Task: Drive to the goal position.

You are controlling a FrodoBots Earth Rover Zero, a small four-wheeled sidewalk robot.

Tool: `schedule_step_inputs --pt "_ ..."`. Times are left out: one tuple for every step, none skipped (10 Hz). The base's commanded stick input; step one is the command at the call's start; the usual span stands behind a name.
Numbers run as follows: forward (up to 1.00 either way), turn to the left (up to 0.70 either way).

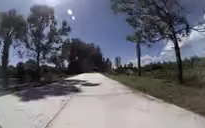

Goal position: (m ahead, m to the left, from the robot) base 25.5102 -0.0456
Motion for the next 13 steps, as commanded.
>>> schedule_step_inputs --pt "0.85 0.00" --pt "0.85 0.00" --pt "0.85 0.00" --pt "0.85 0.00" --pt "0.85 0.00" --pt "0.85 0.00" --pt "0.85 0.00" --pt "0.85 0.00" --pt "0.85 0.00" --pt "0.85 0.00" --pt "0.85 0.00" --pt "0.85 0.00" --pt "0.85 0.00"
